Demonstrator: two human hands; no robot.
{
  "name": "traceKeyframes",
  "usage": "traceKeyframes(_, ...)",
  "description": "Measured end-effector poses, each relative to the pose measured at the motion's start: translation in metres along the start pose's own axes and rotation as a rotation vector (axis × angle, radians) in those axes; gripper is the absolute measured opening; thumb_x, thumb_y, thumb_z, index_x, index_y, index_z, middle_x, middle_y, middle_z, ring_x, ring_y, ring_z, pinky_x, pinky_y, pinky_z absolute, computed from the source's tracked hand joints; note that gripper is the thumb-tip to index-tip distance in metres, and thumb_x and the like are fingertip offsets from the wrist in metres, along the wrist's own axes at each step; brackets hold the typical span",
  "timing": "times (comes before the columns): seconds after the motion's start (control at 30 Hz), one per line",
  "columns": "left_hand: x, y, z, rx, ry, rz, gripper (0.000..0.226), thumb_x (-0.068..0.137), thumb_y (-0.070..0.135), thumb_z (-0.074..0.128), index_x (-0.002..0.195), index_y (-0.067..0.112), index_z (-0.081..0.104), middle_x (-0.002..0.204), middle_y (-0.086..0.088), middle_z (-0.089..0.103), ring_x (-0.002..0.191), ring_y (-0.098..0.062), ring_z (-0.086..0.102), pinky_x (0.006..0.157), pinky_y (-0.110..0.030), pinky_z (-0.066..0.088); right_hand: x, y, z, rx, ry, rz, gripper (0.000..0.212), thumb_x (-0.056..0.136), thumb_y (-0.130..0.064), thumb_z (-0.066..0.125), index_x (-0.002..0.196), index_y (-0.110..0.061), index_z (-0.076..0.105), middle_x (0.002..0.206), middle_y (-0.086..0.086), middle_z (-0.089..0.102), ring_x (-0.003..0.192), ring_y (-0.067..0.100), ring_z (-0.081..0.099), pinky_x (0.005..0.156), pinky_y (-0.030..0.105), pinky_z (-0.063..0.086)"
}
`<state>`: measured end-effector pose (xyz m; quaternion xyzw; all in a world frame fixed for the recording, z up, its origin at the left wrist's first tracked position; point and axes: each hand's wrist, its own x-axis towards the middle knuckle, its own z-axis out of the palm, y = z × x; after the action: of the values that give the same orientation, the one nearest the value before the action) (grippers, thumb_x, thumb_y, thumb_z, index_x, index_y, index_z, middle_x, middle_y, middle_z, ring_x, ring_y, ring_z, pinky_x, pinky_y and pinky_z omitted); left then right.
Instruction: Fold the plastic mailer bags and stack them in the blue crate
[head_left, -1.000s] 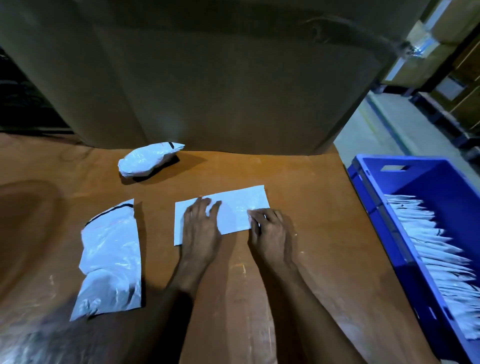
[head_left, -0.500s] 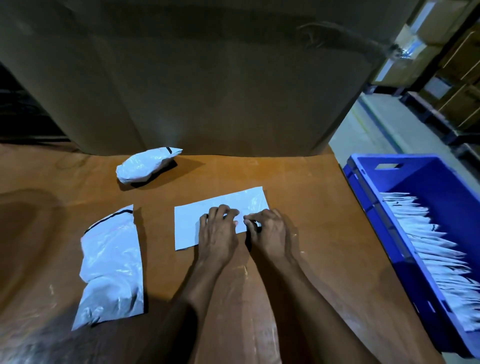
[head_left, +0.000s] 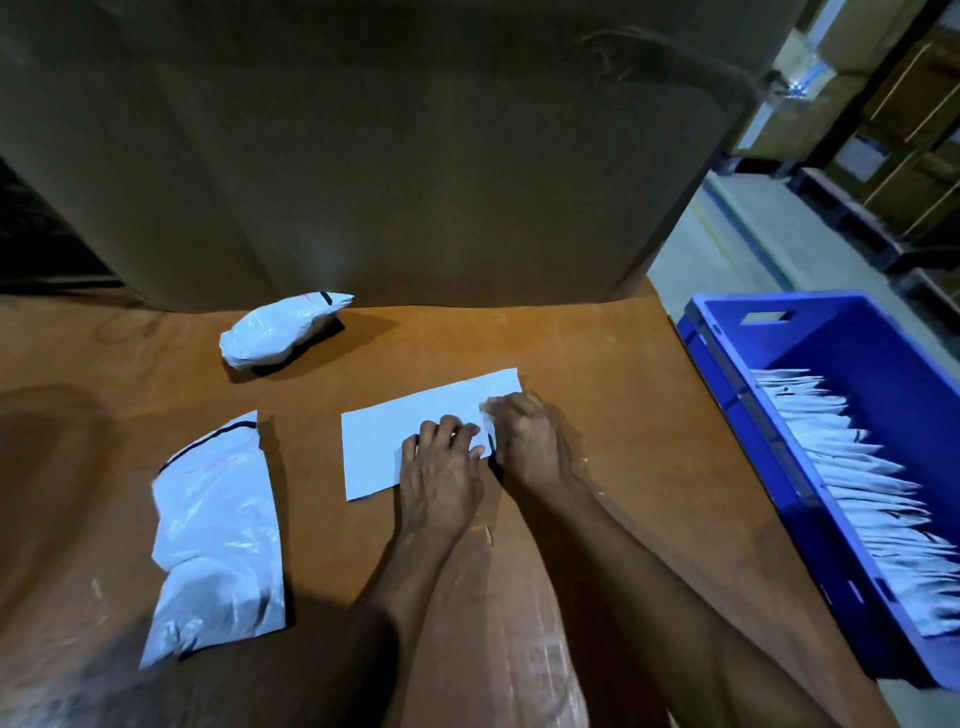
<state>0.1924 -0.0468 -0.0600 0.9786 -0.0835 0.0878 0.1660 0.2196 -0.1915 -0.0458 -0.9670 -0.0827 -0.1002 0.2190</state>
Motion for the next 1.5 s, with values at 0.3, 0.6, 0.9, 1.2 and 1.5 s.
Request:
traceKeyframes(0.3,0.001,0.002,-0.006,-0.018,-0.068,-0.022,0.034,0.106,0.035,0.054,0.137,0.025,0.063,0.14,0.001,0.058,0.127,-0.023,0.05,0.102,-0.038,0.038,0.037,0.016,0.005,0.001,0.019,0.013,0.009,0.087,-0.004,0.073,0.093,-0.004,0.078,0.095,0.014,0.073,0.09,0.035,0.068,0.07,0.032,0.052)
traceKeyframes(0.6,-0.004,0.0,-0.009,-0.01,-0.061,-0.021,0.033,0.108,0.032,0.047,0.136,0.021,0.06,0.139,0.001,0.055,0.125,-0.024,0.047,0.101,-0.038,0.036,0.062,-0.008,0.008,0.046,-0.147,-0.059,0.024,0.088,-0.001,0.07,0.104,-0.014,0.083,0.107,0.008,0.076,0.103,0.03,0.066,0.084,0.034,0.052)
traceKeyframes(0.9,0.04,-0.021,-0.013,-0.014,-0.037,-0.146,0.037,0.103,0.02,0.057,0.14,0.017,0.06,0.141,-0.001,0.056,0.126,-0.028,0.049,0.097,-0.043,0.036,0.037,0.0,0.019,0.176,-0.009,-0.073,0.032,0.082,-0.002,0.061,0.105,-0.006,0.082,0.106,0.015,0.079,0.101,0.039,0.071,0.089,0.03,0.05)
traceKeyframes(1.2,0.034,-0.033,-0.001,0.015,-0.016,-0.063,0.038,0.103,0.023,0.056,0.14,0.019,0.06,0.147,0.0,0.055,0.13,-0.026,0.048,0.099,-0.044,0.036,-0.001,-0.032,0.031,0.181,0.09,0.024,0.023,0.092,-0.012,0.065,0.109,-0.013,0.08,0.105,0.003,0.075,0.109,0.023,0.059,0.084,0.036,0.055)
traceKeyframes(1.5,-0.016,-0.037,0.004,0.047,0.131,-0.078,0.03,0.099,0.025,0.059,0.127,0.025,0.067,0.132,0.005,0.063,0.117,-0.024,0.054,0.091,-0.044,0.04,-0.011,-0.032,0.026,0.218,0.045,0.041,0.033,0.096,-0.01,0.06,0.124,-0.012,0.076,0.124,0.004,0.073,0.126,0.02,0.055,0.1,0.033,0.051)
